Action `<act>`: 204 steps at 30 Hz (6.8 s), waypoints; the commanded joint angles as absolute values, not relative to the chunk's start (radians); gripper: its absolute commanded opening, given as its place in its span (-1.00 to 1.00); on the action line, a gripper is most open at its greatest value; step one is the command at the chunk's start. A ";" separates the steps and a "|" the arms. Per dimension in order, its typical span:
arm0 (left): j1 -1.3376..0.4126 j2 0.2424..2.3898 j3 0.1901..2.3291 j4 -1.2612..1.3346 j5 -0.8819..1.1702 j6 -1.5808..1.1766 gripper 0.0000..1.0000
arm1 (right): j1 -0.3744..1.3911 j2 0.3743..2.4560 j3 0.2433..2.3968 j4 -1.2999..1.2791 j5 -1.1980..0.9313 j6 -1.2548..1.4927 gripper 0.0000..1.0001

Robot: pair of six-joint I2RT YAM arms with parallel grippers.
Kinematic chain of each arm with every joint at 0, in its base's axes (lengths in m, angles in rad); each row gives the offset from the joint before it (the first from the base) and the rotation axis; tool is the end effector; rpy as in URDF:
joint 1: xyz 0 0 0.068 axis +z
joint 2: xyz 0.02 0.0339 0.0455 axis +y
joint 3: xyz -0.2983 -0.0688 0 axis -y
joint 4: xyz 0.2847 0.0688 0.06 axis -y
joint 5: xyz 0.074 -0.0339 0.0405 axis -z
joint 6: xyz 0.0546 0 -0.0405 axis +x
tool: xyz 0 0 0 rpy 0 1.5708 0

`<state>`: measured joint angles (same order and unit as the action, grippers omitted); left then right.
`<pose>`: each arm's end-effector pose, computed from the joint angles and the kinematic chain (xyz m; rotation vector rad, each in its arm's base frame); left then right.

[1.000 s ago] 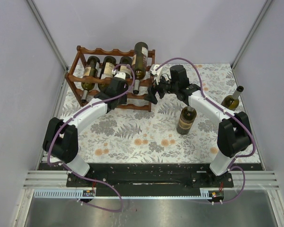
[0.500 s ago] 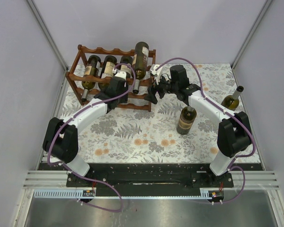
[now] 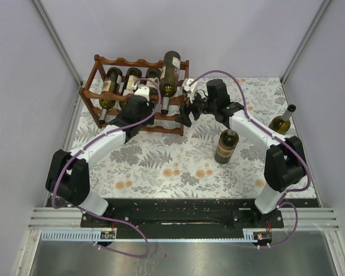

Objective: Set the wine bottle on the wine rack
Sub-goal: Place the wine bottle in the wine rack, then pick up the wine bottle from the center of the board.

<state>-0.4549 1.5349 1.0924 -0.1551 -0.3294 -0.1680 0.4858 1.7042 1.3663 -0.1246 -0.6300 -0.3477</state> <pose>0.3636 -0.1582 0.2732 0.1188 2.1289 -0.0083 0.3863 0.2404 0.3187 -1.1617 1.6420 0.7251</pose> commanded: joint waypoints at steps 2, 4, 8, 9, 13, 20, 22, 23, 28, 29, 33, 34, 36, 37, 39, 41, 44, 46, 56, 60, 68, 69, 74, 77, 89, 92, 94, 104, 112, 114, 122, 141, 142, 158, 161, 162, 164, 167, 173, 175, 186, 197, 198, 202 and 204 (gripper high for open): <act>-0.442 1.414 1.082 0.029 -0.359 -0.129 0.33 | 0.511 1.641 1.362 -0.233 -0.696 -0.330 0.89; -0.442 1.382 1.068 0.009 -0.342 -0.126 0.34 | 0.509 1.637 1.365 -0.239 -0.693 -0.333 0.89; -0.440 1.312 1.051 -0.058 -0.287 -0.095 0.34 | 0.509 1.628 1.379 -0.271 -0.677 -0.334 0.90; -0.442 1.293 1.048 -0.078 -0.267 -0.078 0.34 | 0.509 1.626 1.382 -0.281 -0.673 -0.337 0.90; -0.442 1.212 1.029 -0.146 -0.181 -0.017 0.34 | 0.509 1.612 1.381 -0.308 -0.654 -0.359 0.93; -0.442 1.094 1.016 -0.282 -0.058 0.075 0.35 | 0.511 1.595 1.387 -0.365 -0.626 -0.397 0.97; -0.442 1.059 1.008 -0.302 -0.035 0.100 0.35 | 0.508 1.591 1.394 -0.382 -0.620 -0.405 0.98; -0.440 1.036 1.005 -0.307 -0.029 0.107 0.35 | 0.509 1.585 1.394 -0.385 -0.615 -0.406 0.98; -0.439 1.002 1.040 -0.383 -0.009 0.144 0.34 | 0.509 1.563 1.402 -0.408 -0.592 -0.416 0.99; -0.440 0.999 1.049 -0.396 -0.005 0.149 0.34 | 0.509 1.560 1.408 -0.417 -0.578 -0.417 0.99; -0.436 0.983 1.121 -0.475 -0.005 0.169 0.34 | 0.509 1.523 1.442 -0.477 -0.545 -0.442 0.99; -0.433 0.979 1.143 -0.491 -0.005 0.176 0.35 | 0.509 1.510 1.451 -0.489 -0.534 -0.448 0.99; -0.433 0.973 1.189 -0.528 -0.005 0.193 0.35 | 0.509 1.488 1.483 -0.535 -0.514 -0.454 0.99; -0.433 0.973 1.218 -0.540 0.018 0.201 0.35 | 0.509 1.480 1.508 -0.560 -0.502 -0.451 0.99; -0.433 0.971 1.256 -0.560 0.012 0.209 0.36 | 0.509 1.474 1.560 -0.613 -0.465 -0.433 0.99; -0.433 0.971 1.290 -0.572 0.005 0.209 0.36 | 0.509 1.462 1.601 -0.659 -0.446 -0.423 0.99; -0.433 0.977 1.341 -0.591 0.008 0.219 0.39 | 0.511 1.410 1.615 -0.666 -0.433 -0.425 0.99; -0.433 0.983 1.367 -0.607 0.008 0.225 0.43 | 0.509 1.379 1.618 -0.672 -0.419 -0.425 0.99; -0.433 1.048 1.472 -0.623 -0.028 0.222 0.64 | 0.511 1.286 1.693 -0.880 -0.203 -0.437 0.99; -0.433 1.080 1.512 -0.624 -0.009 0.248 0.75 | 0.509 1.253 1.701 -0.962 -0.135 -0.448 0.99; -0.433 1.118 1.537 -0.609 -0.031 0.273 0.95 | 0.509 1.167 1.637 -1.005 0.020 -0.446 0.99; -0.433 1.121 1.540 -0.609 -0.029 0.273 0.97 | 0.509 1.158 1.631 -1.006 0.038 -0.442 0.99; -0.433 1.126 1.551 -0.611 -0.015 0.278 0.98 | 0.509 1.095 1.571 -1.009 0.075 -0.408 0.99; -0.433 1.129 1.554 -0.611 -0.009 0.284 0.98 | 0.508 1.046 1.502 -0.985 0.080 -0.380 0.99; -0.433 1.137 1.546 -0.591 0.029 0.278 0.98 | 0.466 1.009 1.284 -0.824 0.055 -0.351 0.99; -0.434 1.138 1.539 -0.584 0.035 0.278 0.98 | 0.439 1.041 1.263 -0.779 0.040 -0.347 0.99; -0.434 1.138 1.540 -0.586 0.038 0.278 0.98 | 0.425 1.058 1.250 -0.747 0.038 -0.341 0.99; -0.436 1.138 1.532 -0.588 0.037 0.291 0.98 | 0.371 1.091 1.224 -0.693 -0.049 -0.311 0.56; -0.445 1.147 1.529 -0.589 0.046 0.291 0.98 | 0.370 1.089 1.230 -0.733 -0.098 -0.295 0.09; -0.443 1.150 1.529 -0.591 0.058 0.287 0.98 | 0.370 1.092 1.233 -0.744 -0.106 -0.291 0.00; -0.451 1.175 1.500 -0.578 0.199 0.250 0.98 | 0.370 1.106 1.273 -0.768 -0.130 -0.302 -0.66; -0.512 1.278 1.382 -0.425 0.687 0.172 0.98 | 0.370 1.223 1.508 -0.831 -0.452 -0.291 -1.00; -0.514 1.281 1.368 -0.413 0.704 0.170 0.98 | 0.370 1.227 1.523 -0.833 -0.466 -0.290 -1.00; -0.627 1.367 1.348 -0.264 0.781 0.137 0.98 | 0.382 1.312 1.726 -0.885 -0.621 -0.276 -1.00; -0.646 1.390 1.359 -0.235 0.782 0.103 0.98 | 0.399 1.308 1.726 -0.874 -0.620 -0.272 -1.00; -0.652 1.400 1.364 -0.221 0.778 0.088 0.98 | 0.405 1.312 1.730 -0.874 -0.617 -0.270 -1.00; -0.663 1.419 1.371 -0.206 0.779 0.068 0.98 | 0.416 1.316 1.743 -0.877 -0.612 -0.268 -1.00; -0.678 1.436 1.374 -0.198 0.793 0.078 0.98 | 0.426 1.325 1.766 -0.888 -0.604 -0.267 -1.00; -0.699 1.466 1.385 -0.183 0.822 0.083 0.98 | 0.448 1.341 1.805 -0.911 -0.612 -0.262 -1.00; -0.699 1.462 1.381 -0.179 0.837 0.100 0.98 | 0.448 1.347 1.819 -0.917 -0.609 -0.259 -1.00; -0.687 1.431 1.293 -0.158 0.870 0.192 0.98 | 0.448 1.371 1.968 -0.960 -0.646 -0.224 -1.00; -0.660 1.413 1.177 -0.042 0.976 0.160 0.98 | 0.449 1.416 2.161 -1.000 -0.664 -0.192 -1.00; -0.660 1.413 1.164 -0.019 0.977 0.155 0.98 | 0.448 1.417 2.172 -0.999 -0.666 -0.187 -1.00; -0.658 1.437 1.146 0.054 1.005 0.124 0.98 | 0.448 1.433 2.209 -0.997 -0.680 -0.158 -1.00; -0.660 1.451 1.149 0.066 1.028 0.121 0.98 | 0.448 1.437 2.223 -0.999 -0.686 -0.149 -1.00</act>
<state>-0.6579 1.4471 1.1461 -0.0555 0.9348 0.1413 0.4404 1.4395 2.1468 -1.1011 -0.6338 -0.1917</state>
